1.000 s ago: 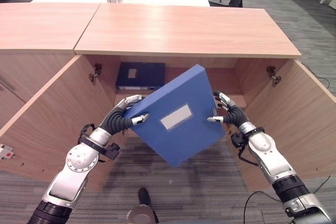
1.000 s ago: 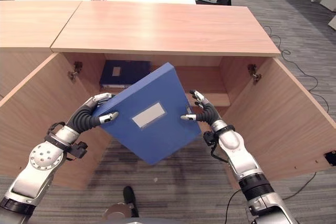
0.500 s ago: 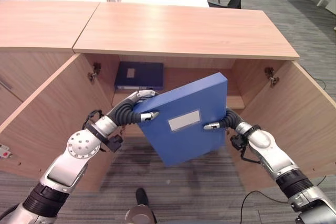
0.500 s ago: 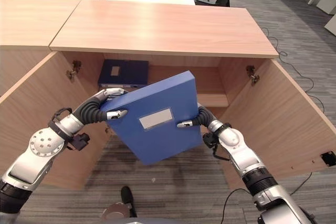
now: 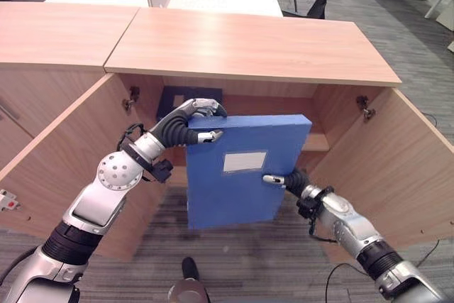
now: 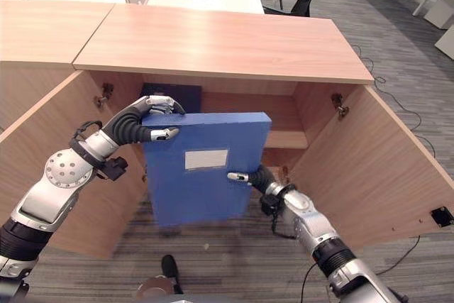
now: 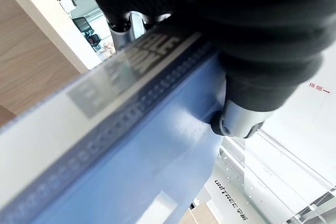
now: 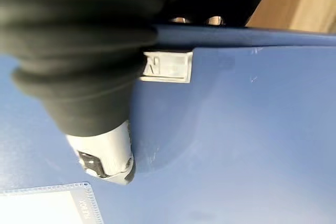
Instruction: Put the empty folder in the office cabinet
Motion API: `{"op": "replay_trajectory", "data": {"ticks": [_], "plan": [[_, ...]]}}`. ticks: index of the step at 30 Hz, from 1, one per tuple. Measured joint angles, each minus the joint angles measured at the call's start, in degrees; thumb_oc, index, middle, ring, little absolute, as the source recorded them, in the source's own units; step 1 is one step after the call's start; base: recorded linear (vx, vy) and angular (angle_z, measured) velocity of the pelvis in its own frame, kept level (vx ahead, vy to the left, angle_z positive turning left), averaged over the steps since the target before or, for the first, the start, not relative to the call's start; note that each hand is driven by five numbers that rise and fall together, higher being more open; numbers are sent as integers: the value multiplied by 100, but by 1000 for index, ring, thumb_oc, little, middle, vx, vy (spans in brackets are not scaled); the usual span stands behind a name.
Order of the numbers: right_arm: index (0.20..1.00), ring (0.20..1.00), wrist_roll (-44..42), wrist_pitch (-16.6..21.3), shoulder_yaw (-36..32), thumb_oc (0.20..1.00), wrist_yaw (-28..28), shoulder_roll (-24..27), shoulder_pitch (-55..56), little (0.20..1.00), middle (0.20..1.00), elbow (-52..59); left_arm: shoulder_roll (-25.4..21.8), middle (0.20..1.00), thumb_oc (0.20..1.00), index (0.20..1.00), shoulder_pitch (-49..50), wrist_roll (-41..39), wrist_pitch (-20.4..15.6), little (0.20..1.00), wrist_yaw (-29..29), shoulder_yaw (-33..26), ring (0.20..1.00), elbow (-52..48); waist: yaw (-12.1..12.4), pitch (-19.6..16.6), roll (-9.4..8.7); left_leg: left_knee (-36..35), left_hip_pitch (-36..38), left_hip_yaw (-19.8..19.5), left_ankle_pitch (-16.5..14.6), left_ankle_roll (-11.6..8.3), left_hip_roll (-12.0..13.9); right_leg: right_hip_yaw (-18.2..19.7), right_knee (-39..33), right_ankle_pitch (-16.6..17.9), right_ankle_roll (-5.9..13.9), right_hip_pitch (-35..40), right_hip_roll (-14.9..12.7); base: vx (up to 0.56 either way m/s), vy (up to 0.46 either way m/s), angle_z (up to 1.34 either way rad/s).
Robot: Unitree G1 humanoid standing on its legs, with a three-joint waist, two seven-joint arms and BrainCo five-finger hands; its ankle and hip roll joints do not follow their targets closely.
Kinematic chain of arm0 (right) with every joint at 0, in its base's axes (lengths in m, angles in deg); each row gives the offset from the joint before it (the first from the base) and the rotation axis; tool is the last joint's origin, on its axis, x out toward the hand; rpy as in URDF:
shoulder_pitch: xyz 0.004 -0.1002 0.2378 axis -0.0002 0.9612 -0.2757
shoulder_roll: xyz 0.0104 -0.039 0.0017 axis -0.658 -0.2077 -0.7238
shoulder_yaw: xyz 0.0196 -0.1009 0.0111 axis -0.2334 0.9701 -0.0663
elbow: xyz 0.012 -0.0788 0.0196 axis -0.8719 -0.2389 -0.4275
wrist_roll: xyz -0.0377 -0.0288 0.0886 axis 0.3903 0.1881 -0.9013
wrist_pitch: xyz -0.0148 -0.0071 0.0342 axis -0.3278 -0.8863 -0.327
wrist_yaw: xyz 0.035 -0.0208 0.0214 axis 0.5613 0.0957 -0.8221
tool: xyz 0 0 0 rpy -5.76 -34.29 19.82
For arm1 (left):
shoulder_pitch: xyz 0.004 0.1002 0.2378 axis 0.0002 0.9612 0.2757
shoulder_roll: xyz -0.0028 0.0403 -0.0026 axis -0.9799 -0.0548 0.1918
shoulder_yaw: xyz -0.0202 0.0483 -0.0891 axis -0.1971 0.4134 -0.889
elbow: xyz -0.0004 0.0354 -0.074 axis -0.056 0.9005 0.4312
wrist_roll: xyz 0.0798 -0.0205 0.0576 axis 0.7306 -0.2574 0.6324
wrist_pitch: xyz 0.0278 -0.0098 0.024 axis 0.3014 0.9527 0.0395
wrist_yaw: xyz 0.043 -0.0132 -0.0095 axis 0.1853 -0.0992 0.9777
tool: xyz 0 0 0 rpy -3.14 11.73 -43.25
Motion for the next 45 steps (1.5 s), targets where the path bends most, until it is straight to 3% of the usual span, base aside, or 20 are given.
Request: {"op": "replay_trajectory", "data": {"ticks": [1,2,3,4,6,8,10,11,12,13,19,29,31,33,34,38,39,40,41,45], "plan": [[200,200,-87,5,27,200,-5,-79,43,200,200,-57,11,200,200,200,-3,0,0,200,3,25,200,10,-20,-3,8,0,-1,2,0,0,0,0,0,0,0,-6,0,0,0,0],[200,200,-224,50,-28,200,-6,-254,263,200,200,-152,146,900,900,900,1,-30,-3,900,28,97,900,108,-31,-29,37,-8,-4,10,1,0,0,6,4,0,1,-23,-4,-10,12,-3],[200,200,-485,220,-126,200,31,-700,646,200,200,-365,513,1000,1000,1000,200,-454,-25,1000,145,257,1000,385,-17,-122,122,-29,-19,19,-3,1,-7,12,59,-1,0,-63,-21,4,-10,-3],[200,200,-1177,140,-57,200,62,-1259,814,200,200,-588,1346,1000,1000,1000,512,-1095,-85,1000,358,215,1000,554,-89,-96,198,-39,-59,27,-2,3,-6,7,44,-1,1,-99,-14,23,-21,-4],[200,200,-1836,65,-861,200,216,-2142,1081,200,200,-827,1636,1000,1000,1000,1302,-1987,-148,1000,334,-61,1000,842,-163,-197,352,-48,-38,64,-37,-28,-6,41,46,-8,5,-107,-23,19,-31,-7],[200,200,-2222,96,-898,200,585,-2039,1348,200,200,-952,1851,1000,1000,1000,1835,-2844,44,1000,250,-165,1000,1487,-149,-230,492,-51,-59,113,-64,-35,2,53,65,-6,7,-183,-41,-4,-23,-4],[200,200,-2467,129,-1255,200,679,-2124,1748,200,200,-1566,1847,1000,1000,1000,2331,-3160,525,1000,241,-128,1000,2433,-210,-318,525,-24,17,203,-103,-20,-2,109,97,-22,10,-122,-84,-14,-34,-15],[200,200,-2515,18,-1510,200,639,-2146,1878,200,200,-2033,1957,1000,1000,1000,2673,-3160,566,1000,127,-173,1000,2968,-260,-326,521,-53,-9,222,-59,-14,-3,159,113,-25,18,-177,-81,-13,-30,-22],[200,200,-2647,-6,-1869,200,701,-2238,1859,200,200,-2525,2175,1000,1000,1000,2871,-3151,593,1000,92,-333,1000,3772,-335,-337,536,-50,0,239,-32,-8,-8,198,105,-31,26,-184,-79,3,-32,-11],[200,200,-2899,39,-2151,200,950,-2168,1906,200,200,-2759,2456,1000,1000,1000,2961,-3143,894,1000,312,-546,1000,5029,-415,-316,497,-50,-47,236,-6,-15,10,189,28,-26,21,-187,-44,0,0,0],[200,200,-3251,409,-2431,200,934,-2216,1360,200,200,-2325,3147,1000,1000,1000,3201,-3034,846,1000,473,-1181,1000,6232,-300,-283,483,-57,-36,250,-64,-66,95,182,-14,-5,-20,-196,24,-1,-15,-2],[200,200,-3214,414,-2341,200,949,-2307,1011,200,200,-2568,3237,1000,1000,1000,2654,-2911,695,1000,595,-1359,1000,6725,-259,-263,492,30,-252,166,2,-22,35,107,3,-8,-21,-230,80,11,-14,6],[200,200,-3150,425,-2355,200,948,-2179,1016,200,200,-2563,3267,1000,1000,1000,2488,-2818,646,1000,608,-1296,1000,6705,-251,-200,519,140,-431,144,38,22,41,-161,-16,-14,-36,-216,82,19,52,56],[200,200,-3106,429,-2348,200,948,-2108,1016,200,200,-2556,3286,1000,1000,1000,2340,-2805,652,1000,612,-1317,1000,6898,-256,-135,508,110,-425,645,-187,118,154,-366,-22,-21,-46,-198,29,100,111,49],[200,200,-3106,425,-2336,200,948,-2075,1014,200,200,-2541,3280,1000,1000,1000,2285,-2790,662,1000,625,-1327,1000,7025,-242,-76,417,253,-448,968,-292,19,244,-425,-19,-21,-45,-205,-38,154,122,30],[200,200,-3109,431,-2350,200,942,-2024,1023,200,200,-2310,3293,1000,1000,1000,2191,-2693,649,1000,631,-1386,1000,7189,-304,-61,436,590,-661,1008,-315,-59,694,-494,-53,63,95,-254,-169,215,147,20],[200,200,-3114,460,-2388,200,947,-2014,1054,200,200,-2314,3251,1000,1000,1000,2079,-2517,672,1000,530,-1510,1000,7661,-377,-97,492,490,-502,1043,-206,-103,621,-469,-51,116,183,-148,-275,414,346,19],[200,200,-3109,448,-2342,200,959,-2120,1055,200,200,-2236,3152,1000,1000,1000,1872,-2406,767,1000,608,-1764,1000,8085,-390,-56,295,505,-445,1087,-319,-4,395,-475,13,185,273,-106,-471,308,298,21],[200,200,-3106,464,-2350,200,955,-2192,1071,200,200,-2113,3018,1000,1000,1000,2023,-2411,736,1000,674,-1770,1000,7651,-370,-25,175,670,-490,1093,-487,23,320,-484,145,188,270,-151,-652,299,340,12],[200,200,-3109,528,-2438,200,956,-2289,974,200,200,-2070,3061,1000,1000,1000,2020,-2418,658,1000,677,-1638,1000,7458,-249,-87,165,882,-409,1040,-918,269,-42,-462,936,294,213,-284,-1244,275,335,21]]}}
